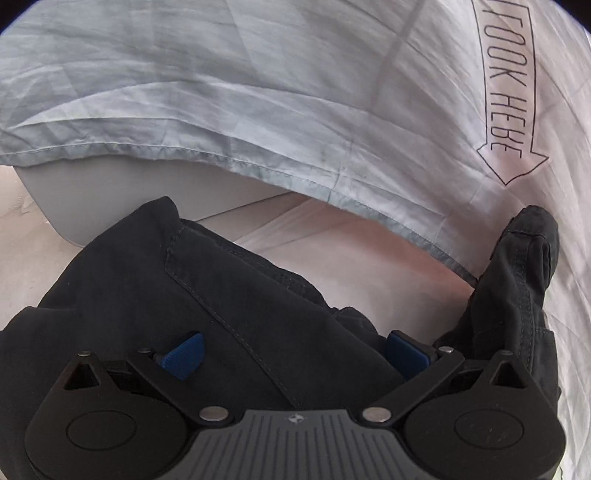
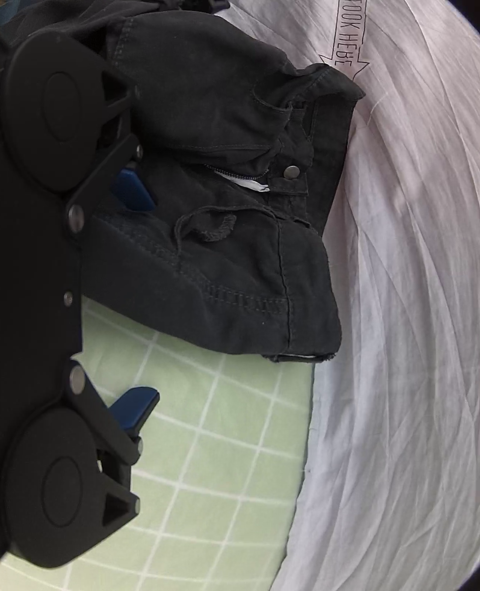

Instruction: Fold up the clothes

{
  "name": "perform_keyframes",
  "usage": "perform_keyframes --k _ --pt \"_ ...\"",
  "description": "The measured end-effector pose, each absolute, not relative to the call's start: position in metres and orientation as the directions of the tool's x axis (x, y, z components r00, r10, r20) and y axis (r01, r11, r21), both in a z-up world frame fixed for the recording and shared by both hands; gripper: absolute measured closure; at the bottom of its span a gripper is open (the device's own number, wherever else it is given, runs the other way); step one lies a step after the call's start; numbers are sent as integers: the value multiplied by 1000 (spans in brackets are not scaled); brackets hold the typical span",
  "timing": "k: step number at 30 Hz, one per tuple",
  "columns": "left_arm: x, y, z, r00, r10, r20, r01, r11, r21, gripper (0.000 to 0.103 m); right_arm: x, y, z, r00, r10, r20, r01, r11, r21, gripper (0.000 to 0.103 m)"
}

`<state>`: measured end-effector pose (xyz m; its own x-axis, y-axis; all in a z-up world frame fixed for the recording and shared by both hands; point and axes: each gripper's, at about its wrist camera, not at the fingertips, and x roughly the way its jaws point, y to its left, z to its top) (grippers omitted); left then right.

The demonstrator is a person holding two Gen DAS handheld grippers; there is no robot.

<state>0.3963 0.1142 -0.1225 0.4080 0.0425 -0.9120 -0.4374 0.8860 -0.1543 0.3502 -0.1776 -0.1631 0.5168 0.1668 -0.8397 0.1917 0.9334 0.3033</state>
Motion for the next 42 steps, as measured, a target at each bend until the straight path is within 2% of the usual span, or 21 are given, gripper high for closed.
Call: perform_keyframes --k 3,4,6,8,9,10,11,12,13,14,15,16,17,20,27,32,36,42 --pt "393 117 -123 413 40 -910 -453 876 -168 0 353 -172 -163 518 178 -837 165 939 302 2" --pt "392 120 -125 414 26 -910 -457 871 -182 0 354 -170 -163 520 184 -834 157 939 305 7" --pt "390 126 -127 413 -3 -911 -463 860 -213 0 352 -171 -162 526 217 -822 150 928 341 22" --pt "386 132 -130 412 -33 -911 -474 845 -245 3 350 -172 -160 531 252 -809 145 914 379 57" --pt "385 133 -131 411 -43 -911 -480 839 -256 5 349 -172 -160 534 269 -802 142 906 398 62" --pt "382 134 -129 412 -49 -910 -483 835 -264 11 348 -173 -159 537 285 -794 138 899 416 73" --pt "379 134 -127 417 -54 -907 -486 831 -272 19 347 -173 -158 539 302 -786 135 890 435 79" --pt "376 134 -124 421 -59 -905 -488 826 -281 24 343 -173 -155 554 305 -775 124 890 438 82" --pt "372 133 -121 428 -62 -902 -487 825 -288 36 338 -172 -151 570 305 -763 111 892 439 85" --pt "368 131 -116 436 -62 -898 -482 827 -291 48 332 -170 -145 586 299 -754 97 897 431 87" --pt "363 129 -111 442 -58 -895 -477 830 -290 54 325 -169 -139 601 289 -745 90 902 422 89" --pt "358 126 -106 450 -57 -891 -471 833 -291 66 317 -169 -132 616 279 -737 84 907 413 90" --pt "353 124 -101 458 -58 -887 -466 834 -295 74 310 -168 -125 630 268 -728 79 911 404 92" --pt "332 113 -84 484 -74 -872 -402 866 -297 82 279 -171 -104 682 215 -699 87 925 369 93" --pt "269 70 -44 537 -118 -835 -239 928 -284 86 184 -205 -71 751 59 -658 176 942 285 93" --pt "228 55 -23 564 -224 -795 -148 920 -364 86 99 -254 -64 764 -17 -644 284 907 312 93" --pt "192 35 -8 567 -287 -772 -46 925 -377 87 27 -291 -58 769 -98 -631 373 871 320 93" --pt "131 -35 8 555 -373 -744 107 919 -380 87 -63 -336 -48 758 -211 -617 487 812 322 93"
